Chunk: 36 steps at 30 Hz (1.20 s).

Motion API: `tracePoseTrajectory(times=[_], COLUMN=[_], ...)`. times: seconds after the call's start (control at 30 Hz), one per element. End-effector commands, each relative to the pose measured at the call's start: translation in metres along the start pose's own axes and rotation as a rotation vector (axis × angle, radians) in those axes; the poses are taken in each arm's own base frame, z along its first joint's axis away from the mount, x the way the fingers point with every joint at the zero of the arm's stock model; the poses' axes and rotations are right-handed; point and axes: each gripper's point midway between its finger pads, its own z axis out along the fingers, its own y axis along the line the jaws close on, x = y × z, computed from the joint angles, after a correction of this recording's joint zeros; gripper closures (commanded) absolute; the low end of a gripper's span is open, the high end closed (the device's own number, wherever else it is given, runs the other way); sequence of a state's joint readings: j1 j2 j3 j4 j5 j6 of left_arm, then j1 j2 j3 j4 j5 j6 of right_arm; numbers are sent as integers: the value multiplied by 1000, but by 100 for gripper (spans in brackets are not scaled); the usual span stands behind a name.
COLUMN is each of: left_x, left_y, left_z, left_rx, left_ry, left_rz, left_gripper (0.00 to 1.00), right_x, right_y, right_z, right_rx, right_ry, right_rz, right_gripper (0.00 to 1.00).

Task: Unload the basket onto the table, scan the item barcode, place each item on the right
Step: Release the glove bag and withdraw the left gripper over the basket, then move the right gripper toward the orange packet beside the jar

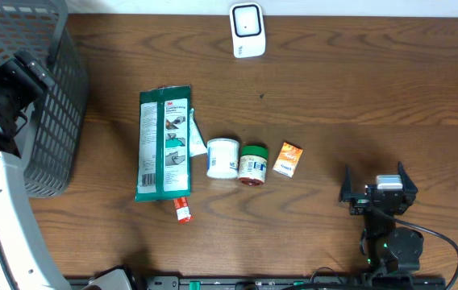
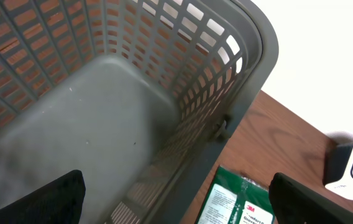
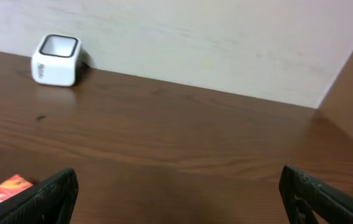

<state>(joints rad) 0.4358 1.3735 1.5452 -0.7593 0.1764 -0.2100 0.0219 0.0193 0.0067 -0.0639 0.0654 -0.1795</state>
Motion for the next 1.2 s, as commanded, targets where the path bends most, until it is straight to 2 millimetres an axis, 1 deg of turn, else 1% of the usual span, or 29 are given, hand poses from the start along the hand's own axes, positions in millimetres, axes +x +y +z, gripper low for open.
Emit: tracePoseTrajectory(times=[0.0,0.13,0.17,0.2,0.27,0.3,0.33,0.43,0.47,0.5,0.57,0.7,0.8,0.83,0.87,0.97,1.0,1.03,1.1,1.17], left_x=[-3,-3,-3,-3,-3,-3,-3,-3,-3,-3,-3,-3,-3,-3,-3,-3,-3,-3,-3,-3], left_y=[1,1,1,1,1,1,1,1,1,1,1,1,1,1,1,1,1,1,1,1], left_z=[-3,-3,-3,-3,-3,-3,-3,-3,-3,-3,-3,-3,-3,-3,-3,-3,-3,-3,-3,-3], left_rx=[-5,-5,-5,-5,-5,-5,-5,-5,-5,-5,-5,-5,-5,-5,-5,-5,-5,-5,-5,-5], left_ry=[-10,-10,-10,-10,-10,-10,-10,-10,-10,-10,-10,-10,-10,-10,-10,-10,-10,-10,-10,-10], left_rz=[-6,-6,-6,-6,-6,-6,-6,-6,-6,-6,-6,-6,-6,-6,-6,-6,-6,-6,-6,-6], left_gripper=[7,7,7,7,7,7,7,7,7,7,7,7,7,7,7,7,7,7,7,7], right_x=[2,2,2,0,-3,-4,-5,-5,-7,-10,-17,-32,-55,-68,-75,-121,-130,-149,-164,-170], right_y=[-9,-9,-7,0,22,28,28,30,37,43,47,47,43,41,40,42,41,40,38,37], right_z=[0,0,0,0,-2,-2,-3,-3,-4,-6,-8,-14,-16,-16,-16,-10,-8,-5,0,3], right_rx=[47,47,34,-8,-135,-170,-175,-186,-228,-266,-301,-317,-316,-322,-325,-383,-392,-412,-430,-445], right_ry=[10,10,7,-1,-12,-12,-8,1,-1,-7,-22,17,53,70,83,176,212,289,432,509], right_rz=[-41,-41,-40,-23,122,198,265,349,385,382,381,384,388,389,390,360,357,327,266,237], right_gripper=[1,1,1,1,1,1,1,1,1,1,1,1,1,1,1,1,1,1,1,1])
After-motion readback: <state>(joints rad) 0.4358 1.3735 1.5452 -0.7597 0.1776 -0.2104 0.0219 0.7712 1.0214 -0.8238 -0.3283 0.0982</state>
